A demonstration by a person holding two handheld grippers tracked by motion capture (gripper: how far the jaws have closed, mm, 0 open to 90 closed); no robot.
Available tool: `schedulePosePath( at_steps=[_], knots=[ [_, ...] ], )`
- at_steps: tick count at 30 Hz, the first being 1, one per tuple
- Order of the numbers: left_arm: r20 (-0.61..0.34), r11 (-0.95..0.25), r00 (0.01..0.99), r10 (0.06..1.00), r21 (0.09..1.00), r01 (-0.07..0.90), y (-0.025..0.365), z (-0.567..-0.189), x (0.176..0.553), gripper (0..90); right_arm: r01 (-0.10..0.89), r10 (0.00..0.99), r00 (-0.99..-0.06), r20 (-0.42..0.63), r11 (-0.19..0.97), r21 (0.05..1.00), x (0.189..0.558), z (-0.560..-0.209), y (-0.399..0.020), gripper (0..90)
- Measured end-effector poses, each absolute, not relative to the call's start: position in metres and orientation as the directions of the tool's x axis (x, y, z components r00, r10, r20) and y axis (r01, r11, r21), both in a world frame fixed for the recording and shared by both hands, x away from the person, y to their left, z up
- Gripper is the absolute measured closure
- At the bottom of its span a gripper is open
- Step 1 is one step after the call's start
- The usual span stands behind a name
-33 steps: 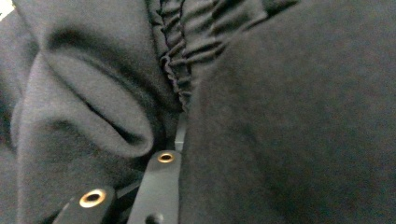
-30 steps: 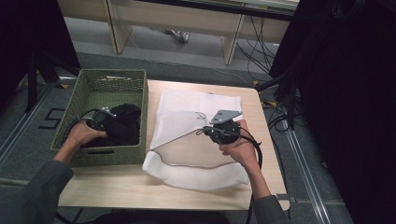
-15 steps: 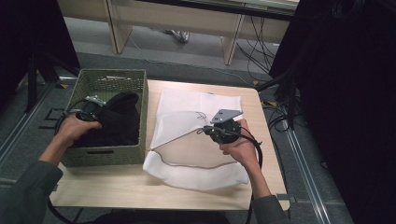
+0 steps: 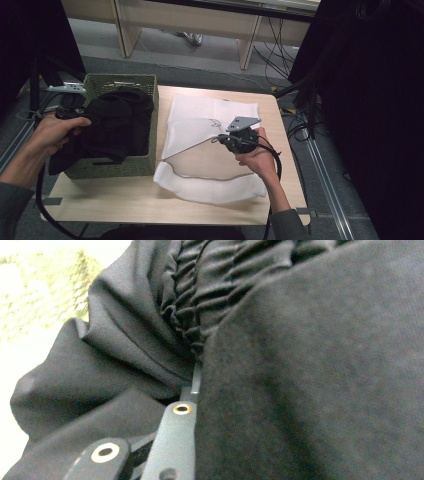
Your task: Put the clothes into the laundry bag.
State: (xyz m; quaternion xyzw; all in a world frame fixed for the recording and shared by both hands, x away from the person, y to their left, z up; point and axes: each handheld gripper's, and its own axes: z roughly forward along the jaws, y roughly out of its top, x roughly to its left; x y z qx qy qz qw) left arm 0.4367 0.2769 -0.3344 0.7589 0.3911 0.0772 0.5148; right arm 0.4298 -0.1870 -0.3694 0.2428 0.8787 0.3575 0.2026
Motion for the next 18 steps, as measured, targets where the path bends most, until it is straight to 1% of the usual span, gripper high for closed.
schedulePosePath(
  at_steps=[3,7,8,9,10,11,13,14,18],
  knots=[
    [-0.276,-0.162,0.706,0.652,0.859,0.485,0.272,-0.313,0.421,75.7,0.279,0.574,-0.798,-0.185,0.623,0.731,0.43,-0.369,-0.188,87.0],
    [-0.286,-0.148,0.751,0.596,0.879,0.453,0.265,-0.287,0.399,75.7,0.282,0.58,-0.793,-0.186,0.62,0.732,0.43,-0.368,-0.188,87.0],
    [-0.304,-0.146,0.77,0.561,0.879,0.454,0.261,-0.277,0.391,75.7,0.281,0.579,-0.793,-0.187,0.621,0.731,0.43,-0.368,-0.188,87.0],
    [-0.299,-0.148,0.777,0.554,0.883,0.445,0.259,-0.273,0.387,75.7,0.279,0.579,-0.793,-0.189,0.622,0.732,0.429,-0.368,-0.188,87.0],
    [-0.309,-0.155,0.793,0.525,0.881,0.446,0.255,-0.267,0.38,75.6,0.278,0.578,-0.794,-0.188,0.621,0.733,0.429,-0.368,-0.188,87.0],
    [-0.309,-0.155,0.793,0.525,0.881,0.446,0.255,-0.267,0.38,75.6,0.285,0.587,-0.788,-0.185,0.615,0.735,0.428,-0.368,-0.187,87.0],
    [-0.314,-0.161,0.825,0.47,0.888,0.43,0.242,-0.256,0.364,75.6,0.285,0.587,-0.787,-0.188,0.617,0.734,0.428,-0.368,-0.187,87.0],
    [-0.313,-0.159,0.829,0.463,0.891,0.425,0.237,-0.252,0.358,75.6,0.283,0.588,-0.786,-0.192,0.617,0.734,0.428,-0.368,-0.188,87.0],
    [-0.318,-0.155,0.877,0.361,0.906,0.393,0.218,-0.241,0.338,75.6,0.292,0.59,-0.787,-0.18,0.614,0.734,0.429,-0.368,-0.188,87.1]
  ],
)
